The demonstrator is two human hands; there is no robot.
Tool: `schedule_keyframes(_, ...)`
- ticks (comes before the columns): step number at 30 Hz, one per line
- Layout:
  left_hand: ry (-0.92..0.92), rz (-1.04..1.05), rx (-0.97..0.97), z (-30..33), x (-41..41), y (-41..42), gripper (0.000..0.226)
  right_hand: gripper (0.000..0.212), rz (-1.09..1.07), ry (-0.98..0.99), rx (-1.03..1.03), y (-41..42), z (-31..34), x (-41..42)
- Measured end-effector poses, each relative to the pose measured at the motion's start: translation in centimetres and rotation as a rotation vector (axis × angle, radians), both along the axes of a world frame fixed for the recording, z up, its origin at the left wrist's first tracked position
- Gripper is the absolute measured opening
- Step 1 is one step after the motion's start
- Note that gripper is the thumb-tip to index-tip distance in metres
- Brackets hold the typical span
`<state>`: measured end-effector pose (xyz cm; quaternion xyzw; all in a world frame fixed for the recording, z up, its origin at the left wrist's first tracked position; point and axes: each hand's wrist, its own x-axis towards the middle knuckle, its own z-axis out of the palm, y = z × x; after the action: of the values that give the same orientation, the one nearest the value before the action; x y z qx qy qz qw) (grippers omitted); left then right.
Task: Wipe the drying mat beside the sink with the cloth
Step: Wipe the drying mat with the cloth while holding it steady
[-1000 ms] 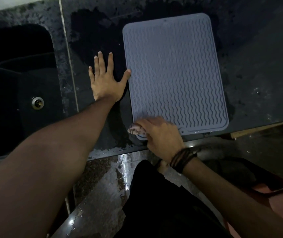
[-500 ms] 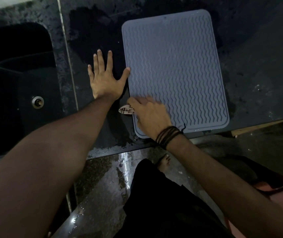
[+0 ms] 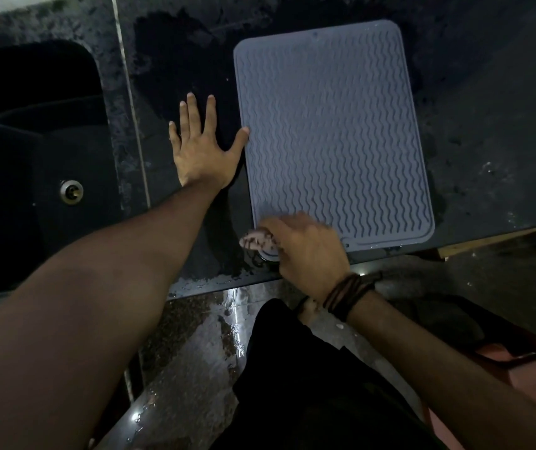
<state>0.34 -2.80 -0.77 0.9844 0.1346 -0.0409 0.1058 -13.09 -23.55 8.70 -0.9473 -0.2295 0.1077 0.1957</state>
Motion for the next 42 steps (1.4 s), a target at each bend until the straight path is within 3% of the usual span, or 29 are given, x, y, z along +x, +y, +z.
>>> schedule_keyframes(7, -0.002, 0.006, 0.007, -0.2, 0.1, 0.0, 0.095, 0.040, -0.020, -0.040, -0.035, 2.4, -1.4, 5.8)
schedule_keyframes(19, -0.015, 0.004, -0.009, 0.0, 0.0, -0.1, 0.095, 0.047, 0.000, -0.008, -0.040, -1.0, -0.6, -1.5)
schedule_keyframes(23, 0.000, 0.003, -0.001, 0.1, -0.1, -0.1, 0.094, 0.046, -0.092, -0.102, 0.002, -0.5, -0.2, 2.1)
schedule_keyframes(28, -0.003, 0.005, 0.000, 0.5, -0.1, -0.2, 0.094, 0.038, -0.082, -0.083, -0.056, 0.9, -1.3, 6.0)
schedule_keyframes(35, 0.014, -0.001, 0.004, 0.6, -0.2, -0.2, 0.094, 0.052, -0.052, -0.073, -0.063, -0.7, -1.0, 0.4)
schedule_keyframes(42, 0.013, -0.004, -0.002, 0.7, -0.2, -0.3, 0.094, 0.045, -0.049, -0.027, -0.071, -1.6, -0.4, -1.4)
